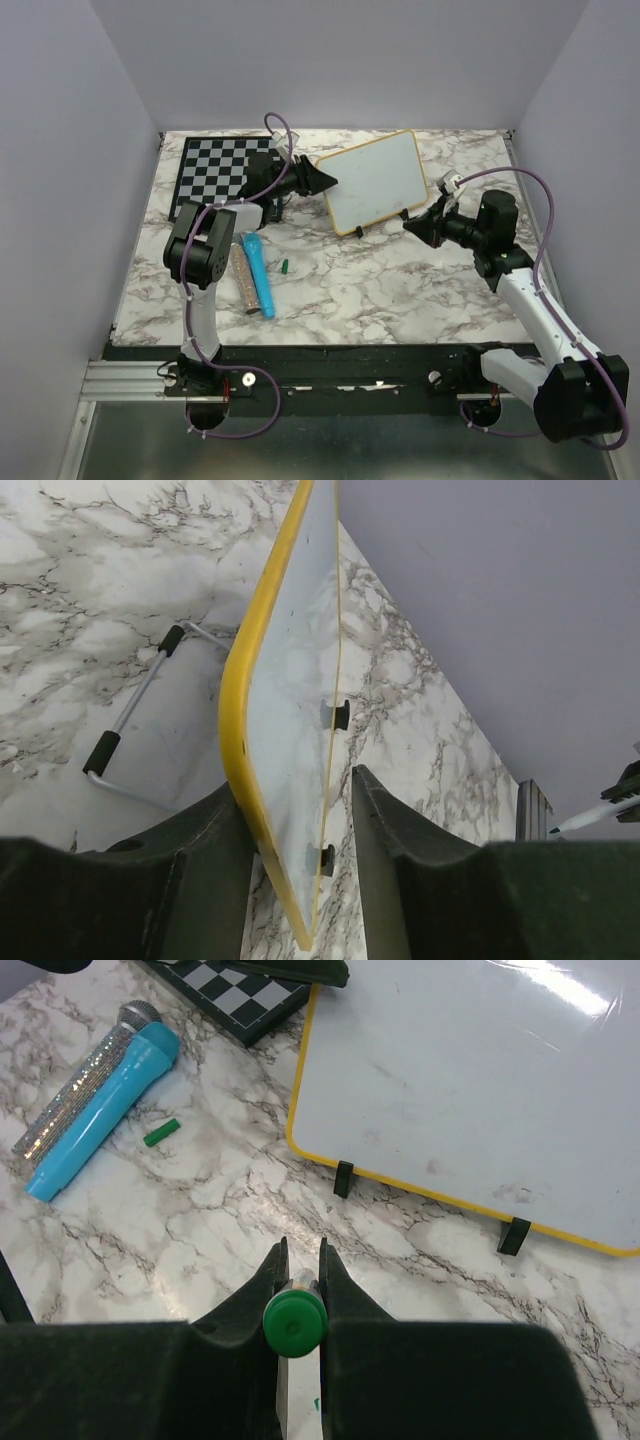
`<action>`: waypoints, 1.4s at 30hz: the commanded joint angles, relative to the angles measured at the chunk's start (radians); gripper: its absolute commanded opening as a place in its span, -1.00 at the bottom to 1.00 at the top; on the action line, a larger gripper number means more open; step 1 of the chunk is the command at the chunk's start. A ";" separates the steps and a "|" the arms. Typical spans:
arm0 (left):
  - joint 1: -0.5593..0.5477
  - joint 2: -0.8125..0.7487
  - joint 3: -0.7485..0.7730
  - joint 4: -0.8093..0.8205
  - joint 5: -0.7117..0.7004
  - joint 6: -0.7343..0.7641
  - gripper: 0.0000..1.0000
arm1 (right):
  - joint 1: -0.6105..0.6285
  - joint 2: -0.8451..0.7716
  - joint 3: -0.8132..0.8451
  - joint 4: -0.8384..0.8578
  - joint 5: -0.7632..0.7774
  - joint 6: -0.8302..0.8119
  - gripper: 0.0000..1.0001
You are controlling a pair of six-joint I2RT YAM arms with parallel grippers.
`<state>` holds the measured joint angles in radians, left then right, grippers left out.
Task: Write a sentence on the whiteboard
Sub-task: Pick up the whiteboard from the whiteboard stand, then place the whiteboard at the center of the board.
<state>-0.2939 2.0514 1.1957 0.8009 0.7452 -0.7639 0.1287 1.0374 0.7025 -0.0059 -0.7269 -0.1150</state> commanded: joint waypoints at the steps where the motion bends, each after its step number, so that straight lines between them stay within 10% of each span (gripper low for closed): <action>1: 0.006 0.038 0.056 -0.015 0.023 0.017 -0.17 | -0.008 0.007 0.035 -0.025 -0.025 -0.014 -0.99; 7: 0.006 0.079 0.116 -0.014 0.052 0.006 -1.00 | -0.008 0.010 0.037 -0.025 -0.029 -0.015 -0.99; 42: -0.019 -0.237 0.073 0.130 -0.026 -0.130 -1.00 | -0.083 -0.129 0.110 -0.150 -0.238 -0.055 -0.99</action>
<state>-0.2924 1.9362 1.3190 0.8639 0.7719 -0.9203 0.0612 0.9516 0.7544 -0.0860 -0.8635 -0.1322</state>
